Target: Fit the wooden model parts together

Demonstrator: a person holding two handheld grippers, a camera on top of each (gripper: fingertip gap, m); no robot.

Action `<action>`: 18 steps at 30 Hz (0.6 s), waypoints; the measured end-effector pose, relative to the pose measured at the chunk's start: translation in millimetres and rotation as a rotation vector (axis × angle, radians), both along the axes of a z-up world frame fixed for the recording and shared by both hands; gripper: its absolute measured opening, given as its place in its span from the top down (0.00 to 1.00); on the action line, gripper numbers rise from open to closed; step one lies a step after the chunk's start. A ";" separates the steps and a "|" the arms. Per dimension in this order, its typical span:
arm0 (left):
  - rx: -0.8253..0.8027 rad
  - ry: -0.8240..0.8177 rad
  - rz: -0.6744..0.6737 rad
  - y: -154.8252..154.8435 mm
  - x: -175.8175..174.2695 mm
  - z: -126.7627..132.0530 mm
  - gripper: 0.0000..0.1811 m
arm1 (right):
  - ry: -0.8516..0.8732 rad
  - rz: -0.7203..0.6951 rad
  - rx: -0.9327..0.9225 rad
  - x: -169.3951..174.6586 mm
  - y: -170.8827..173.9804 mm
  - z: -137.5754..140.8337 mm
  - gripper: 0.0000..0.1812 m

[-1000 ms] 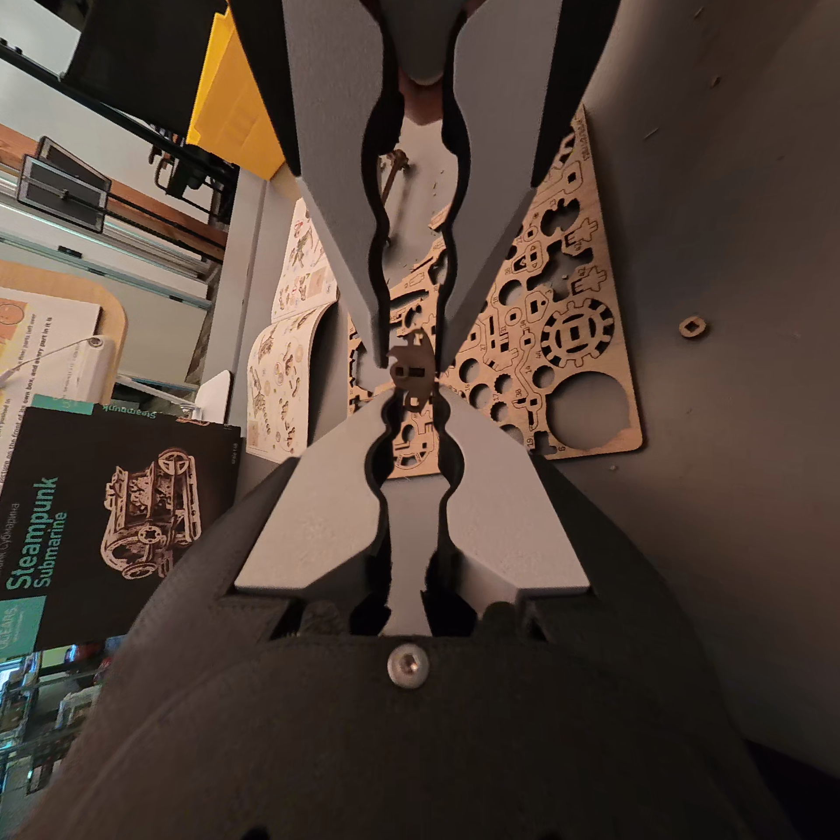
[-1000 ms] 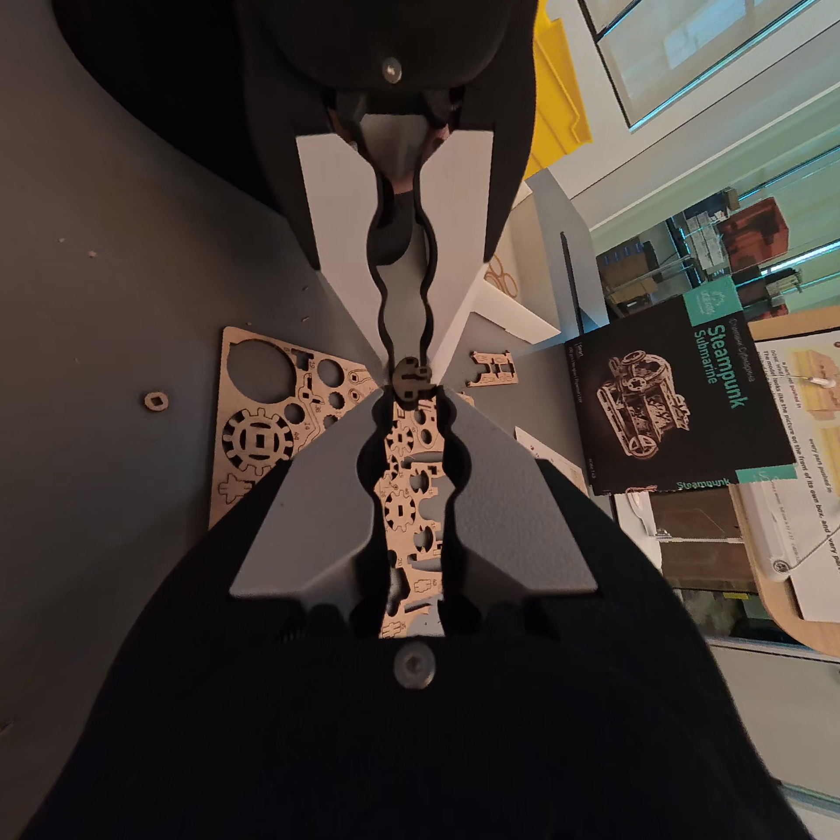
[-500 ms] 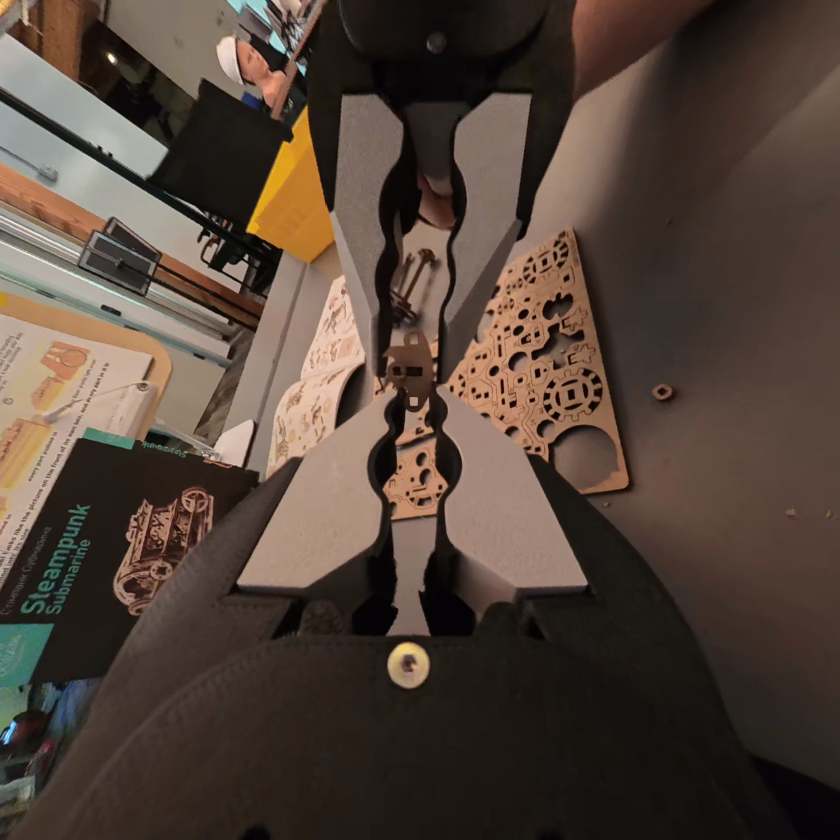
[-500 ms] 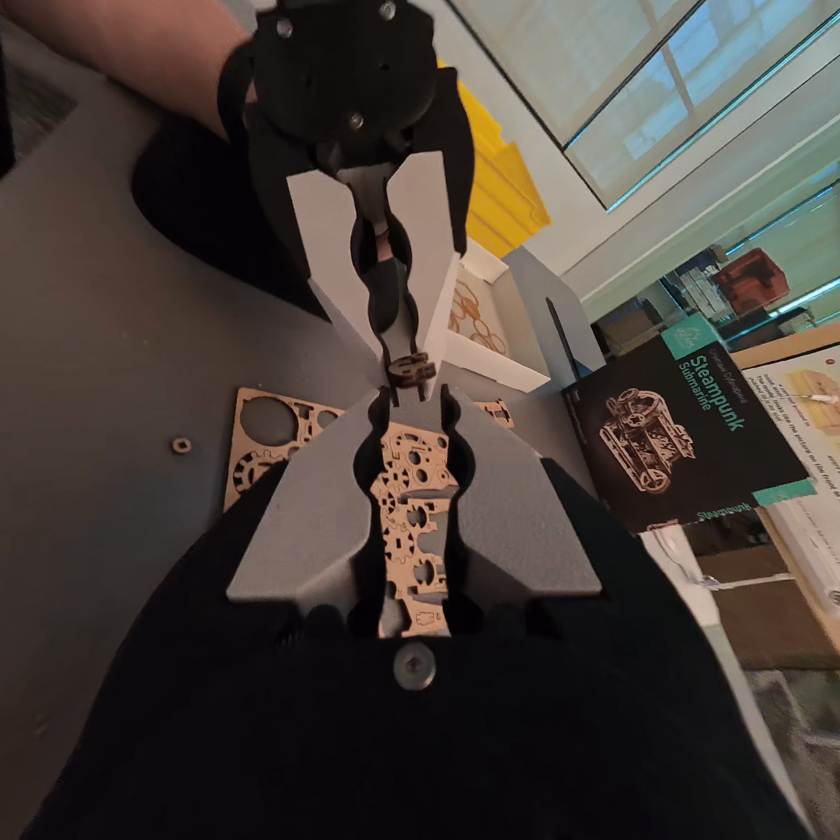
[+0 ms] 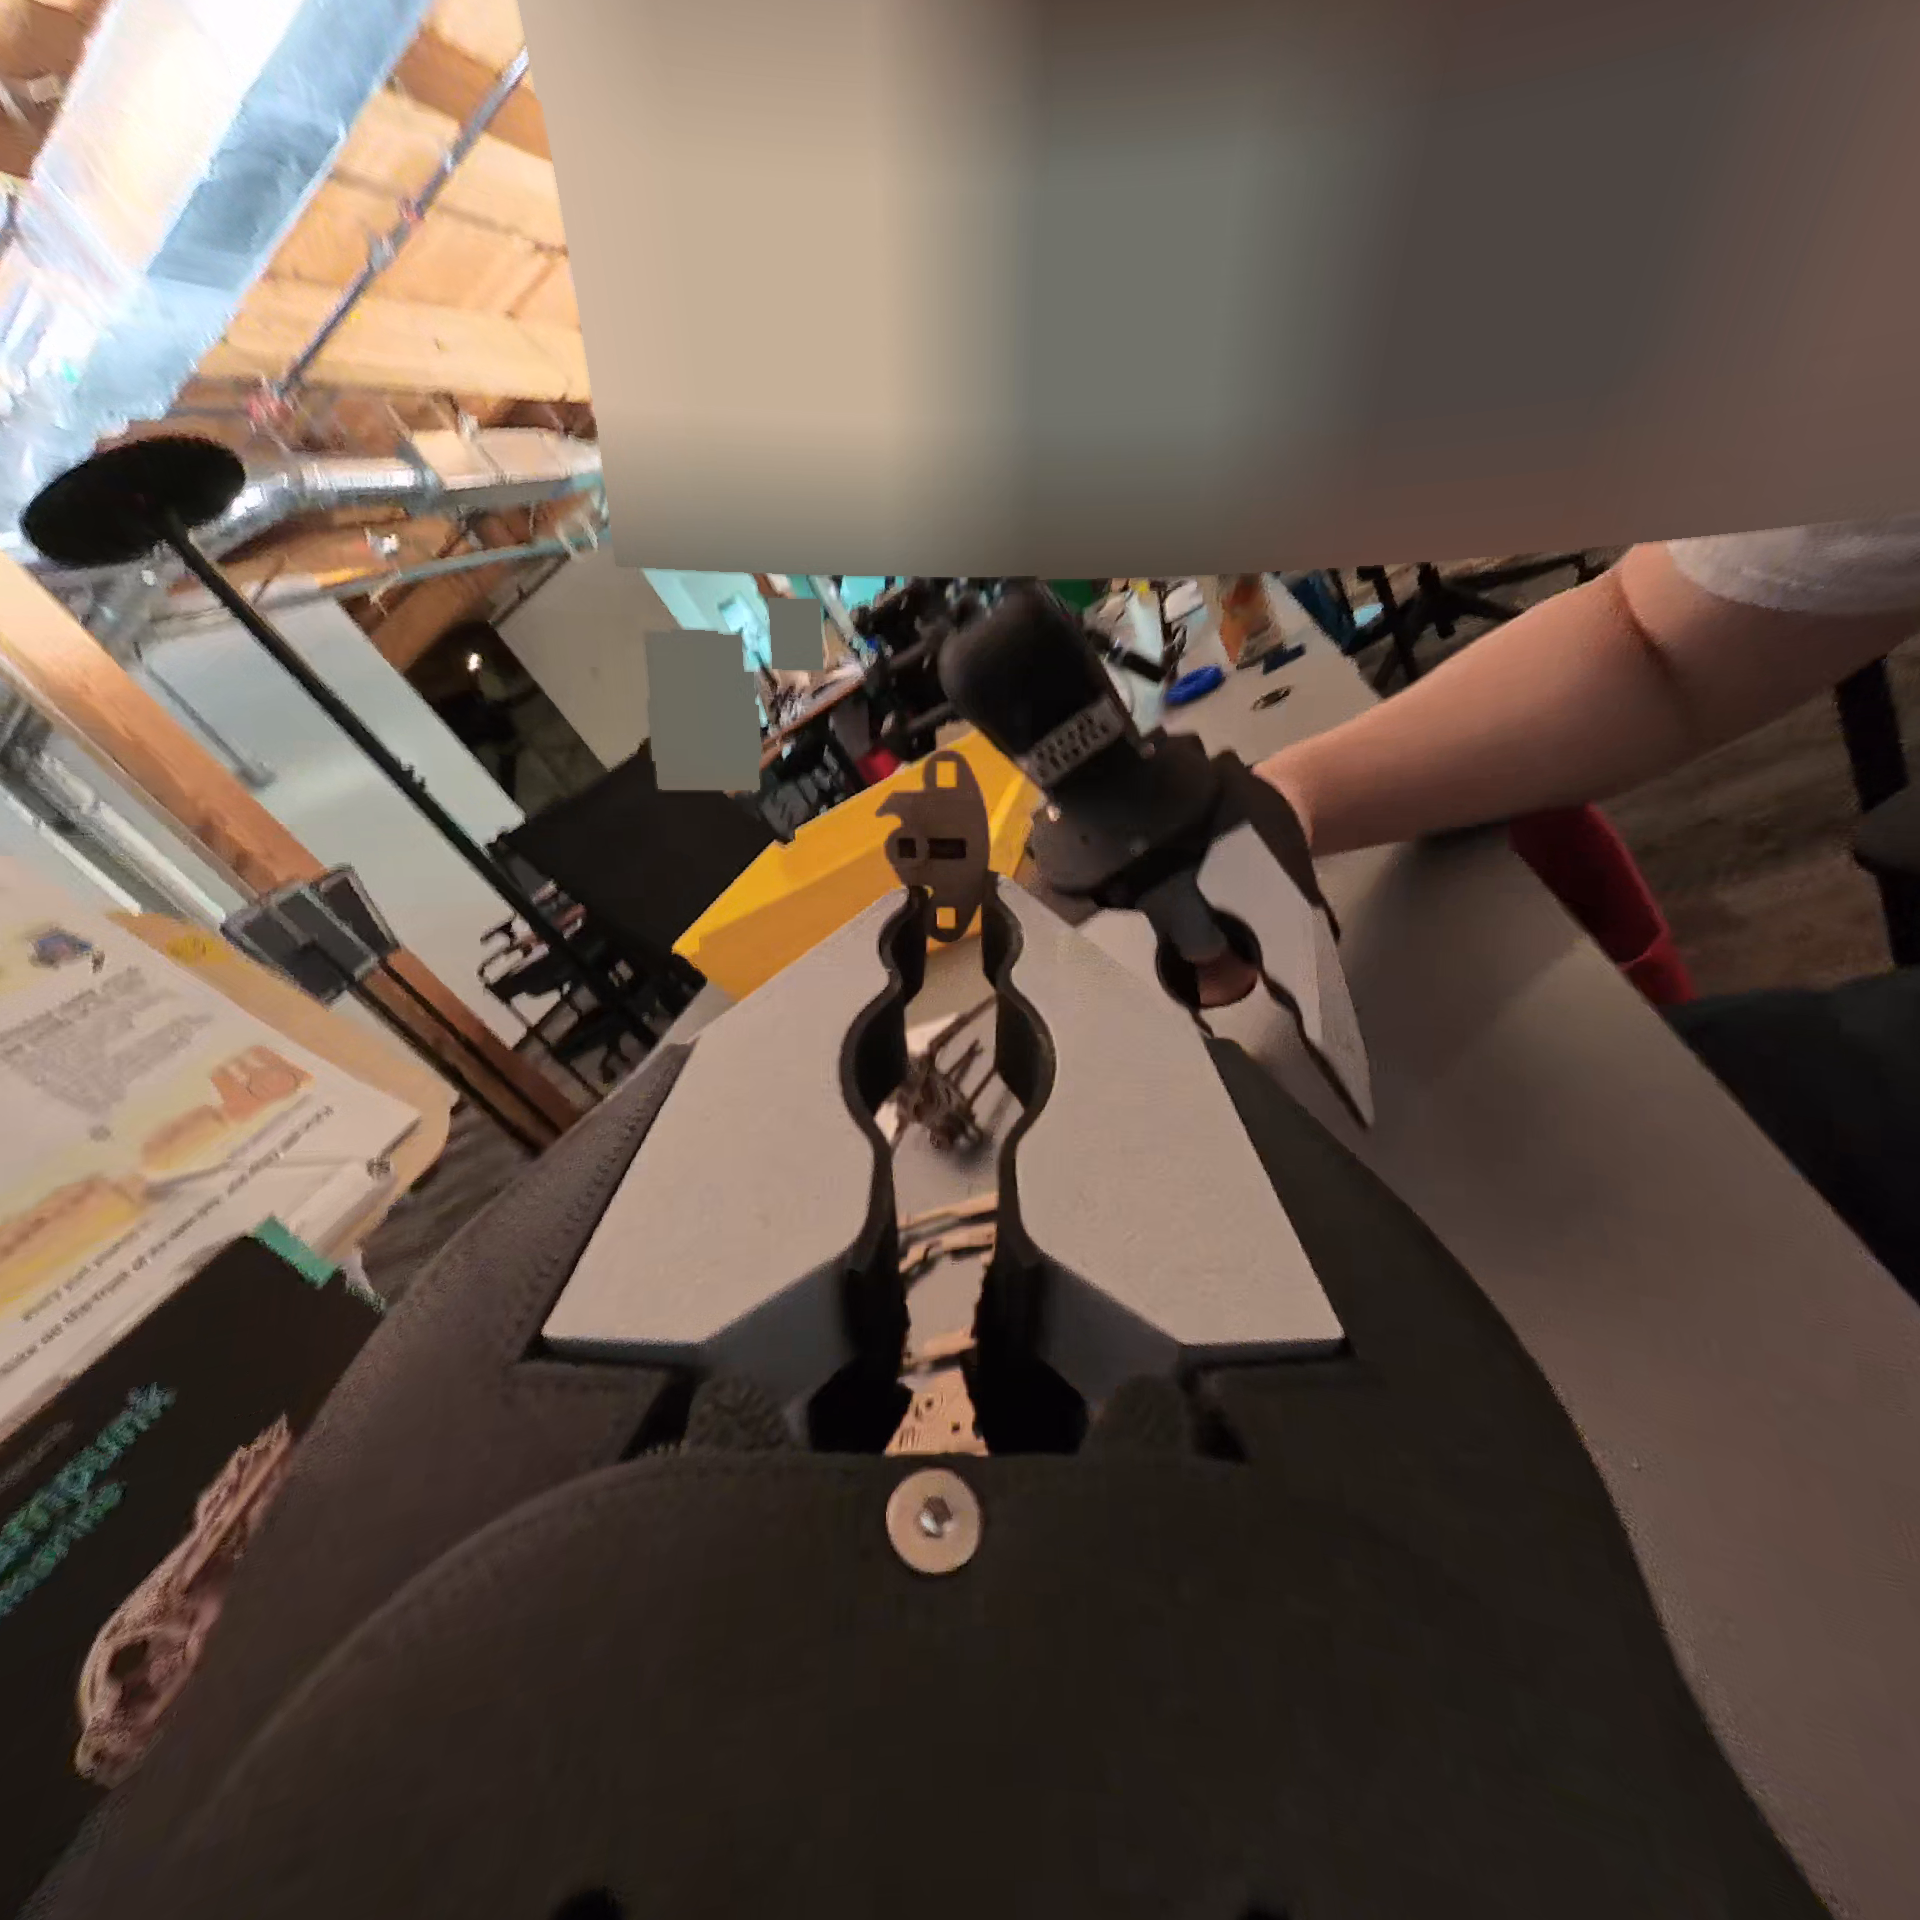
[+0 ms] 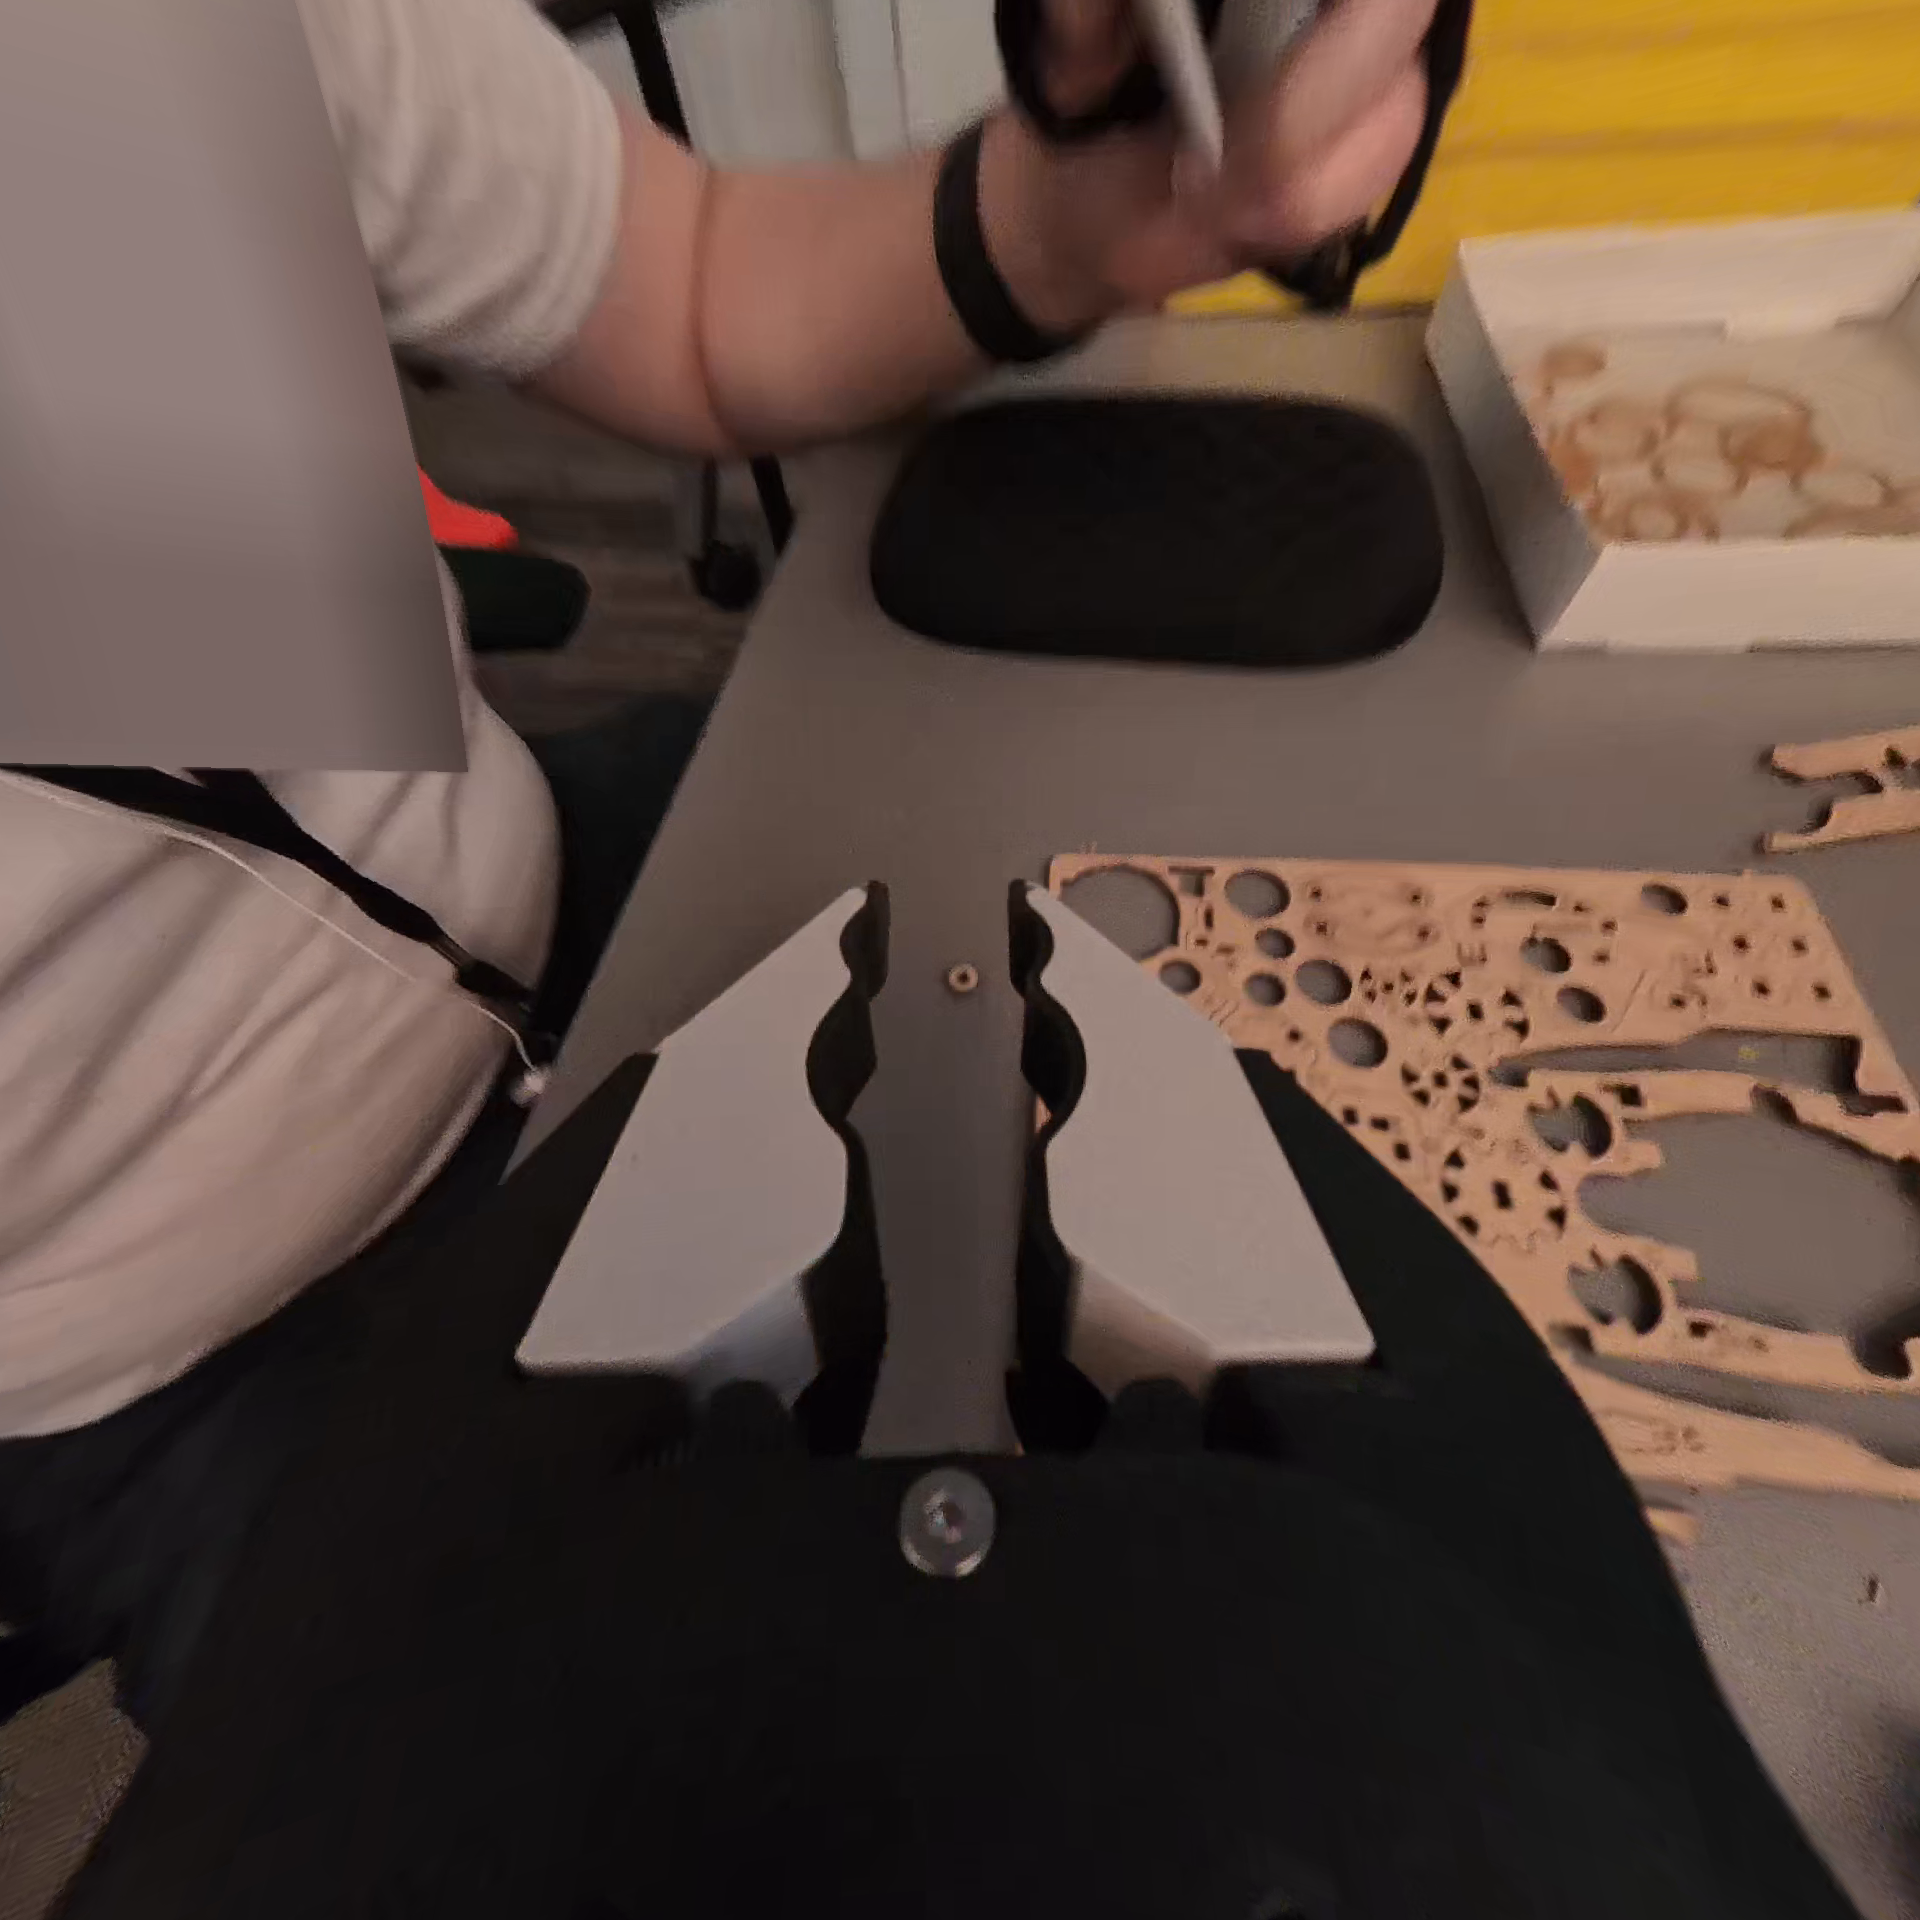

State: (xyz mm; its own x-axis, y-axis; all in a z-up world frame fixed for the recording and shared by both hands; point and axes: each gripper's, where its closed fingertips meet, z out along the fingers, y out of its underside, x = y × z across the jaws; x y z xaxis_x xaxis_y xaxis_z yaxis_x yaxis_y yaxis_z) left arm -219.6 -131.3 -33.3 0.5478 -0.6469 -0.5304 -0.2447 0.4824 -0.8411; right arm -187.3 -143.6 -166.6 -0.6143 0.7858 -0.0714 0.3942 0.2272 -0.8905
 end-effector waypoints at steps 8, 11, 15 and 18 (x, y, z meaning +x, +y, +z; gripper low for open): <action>-0.006 -0.084 -0.134 -38.0 8.4 12.7 0.95 | -0.144 -0.078 0.239 -1.5 -2.7 -46.1 0.93; -0.039 -0.137 -0.197 -61.2 7.4 11.9 0.96 | -0.133 -0.026 0.254 -2.9 -7.7 -45.0 0.91; -0.104 -0.192 -0.227 -75.8 0.4 -0.4 0.96 | -0.172 0.009 0.287 -5.0 -6.9 -49.3 0.91; -0.127 -0.227 -0.256 -85.1 0.1 -4.1 0.96 | -0.197 0.040 0.294 -4.8 -11.4 -50.9 0.91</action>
